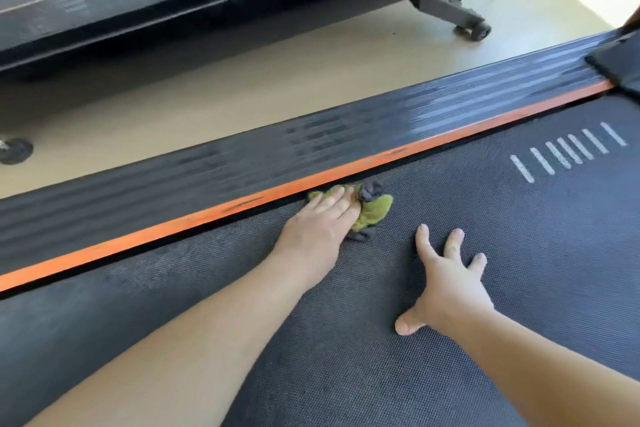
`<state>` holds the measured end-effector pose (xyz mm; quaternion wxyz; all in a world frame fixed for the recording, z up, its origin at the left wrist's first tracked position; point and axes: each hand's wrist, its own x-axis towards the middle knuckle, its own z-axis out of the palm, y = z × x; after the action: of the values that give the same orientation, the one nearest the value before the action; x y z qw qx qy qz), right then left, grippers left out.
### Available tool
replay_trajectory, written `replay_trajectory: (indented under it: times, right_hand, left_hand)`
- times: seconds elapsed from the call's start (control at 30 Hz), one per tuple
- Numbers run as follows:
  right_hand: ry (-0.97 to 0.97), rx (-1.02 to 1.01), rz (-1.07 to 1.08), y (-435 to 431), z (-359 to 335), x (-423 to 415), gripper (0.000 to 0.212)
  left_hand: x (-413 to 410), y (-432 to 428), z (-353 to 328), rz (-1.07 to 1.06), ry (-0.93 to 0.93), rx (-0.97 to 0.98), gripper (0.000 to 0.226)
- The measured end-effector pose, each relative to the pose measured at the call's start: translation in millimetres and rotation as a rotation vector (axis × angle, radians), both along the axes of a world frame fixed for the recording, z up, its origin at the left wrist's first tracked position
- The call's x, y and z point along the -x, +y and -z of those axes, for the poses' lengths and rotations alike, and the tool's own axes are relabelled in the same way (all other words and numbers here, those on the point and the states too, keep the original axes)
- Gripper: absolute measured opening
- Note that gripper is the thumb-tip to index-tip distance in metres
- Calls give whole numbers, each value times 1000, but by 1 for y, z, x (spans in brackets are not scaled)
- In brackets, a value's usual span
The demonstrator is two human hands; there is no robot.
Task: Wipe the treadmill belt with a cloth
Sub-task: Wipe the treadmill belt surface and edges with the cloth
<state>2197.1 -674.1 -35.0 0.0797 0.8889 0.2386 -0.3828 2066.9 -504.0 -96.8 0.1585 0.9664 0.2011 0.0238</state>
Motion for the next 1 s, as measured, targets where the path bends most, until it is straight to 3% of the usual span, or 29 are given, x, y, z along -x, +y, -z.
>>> replay_trajectory:
  times: [0.17, 0.33, 0.4, 0.5, 0.67, 0.8, 0.9, 1.0]
  right_hand:
    - [-2, 8, 0, 4, -1, 3, 165]
    - [4, -7, 5, 3, -2, 3, 166]
    - [-7, -17, -20, 1, -1, 2, 166]
    - [-18, -25, -42, -1, -2, 2, 165]
    - [-13, -25, -43, 0, -2, 2, 165]
    - [-8, -11, -31, 3, 1, 1, 167]
    - [-7, -11, -12, 5, 0, 1, 168]
    - [-16, -11, -29, 4, 0, 2, 167]
  left_hand:
    - [82, 1, 13, -212, -22, -118, 60]
    - [-21, -50, 1, -567, -111, 134, 47]
    - [-62, -54, -5, -515, -133, 220, 48]
    - [-73, -49, -20, -200, 8, 174, 52]
    - [24, -7, -22, -35, 17, -46, 65]
    - [94, 3, -6, -194, 80, -219, 39]
    - [70, -25, -3, -474, 92, -99, 34]
    - [-2, -52, -18, -642, -58, 94, 20]
